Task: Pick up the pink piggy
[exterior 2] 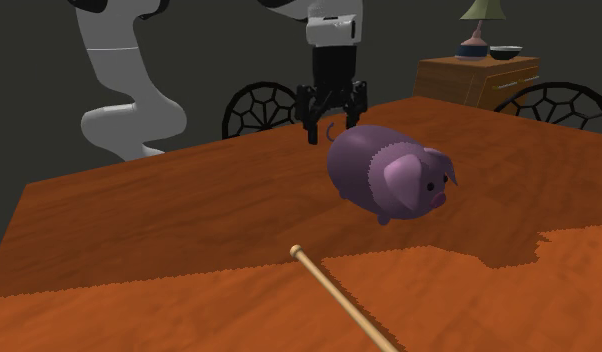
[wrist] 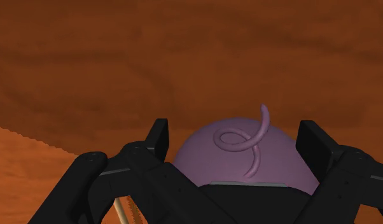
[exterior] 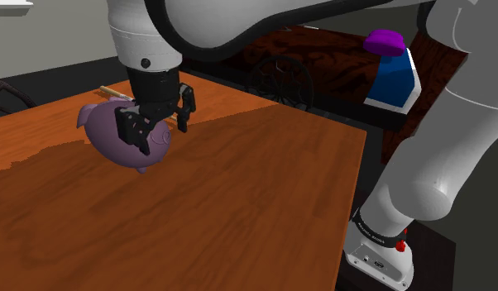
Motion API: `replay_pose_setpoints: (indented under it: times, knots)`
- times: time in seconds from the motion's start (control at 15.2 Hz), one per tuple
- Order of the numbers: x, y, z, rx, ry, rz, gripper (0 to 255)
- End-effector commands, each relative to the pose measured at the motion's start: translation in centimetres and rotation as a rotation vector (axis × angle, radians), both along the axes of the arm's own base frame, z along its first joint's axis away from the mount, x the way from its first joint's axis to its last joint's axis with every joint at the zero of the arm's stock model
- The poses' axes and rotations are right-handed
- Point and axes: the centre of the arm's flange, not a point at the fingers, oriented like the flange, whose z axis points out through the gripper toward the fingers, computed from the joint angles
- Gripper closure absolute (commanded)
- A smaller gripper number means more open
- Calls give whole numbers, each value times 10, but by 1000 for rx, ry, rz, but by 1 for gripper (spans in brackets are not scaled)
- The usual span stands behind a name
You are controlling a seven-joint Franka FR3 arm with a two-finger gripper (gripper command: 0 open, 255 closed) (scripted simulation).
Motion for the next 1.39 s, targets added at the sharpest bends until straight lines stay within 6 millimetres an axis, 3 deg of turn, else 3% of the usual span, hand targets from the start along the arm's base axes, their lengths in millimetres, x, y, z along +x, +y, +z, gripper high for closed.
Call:
replay_pose_setpoints:
  times: [0.0,0.59,1.32]
  knots:
    - [0,0,-2,0,0,0,255]
    - [0,0,-2,0,0,0,255]
    - [0,0,56,0,0,0,255]
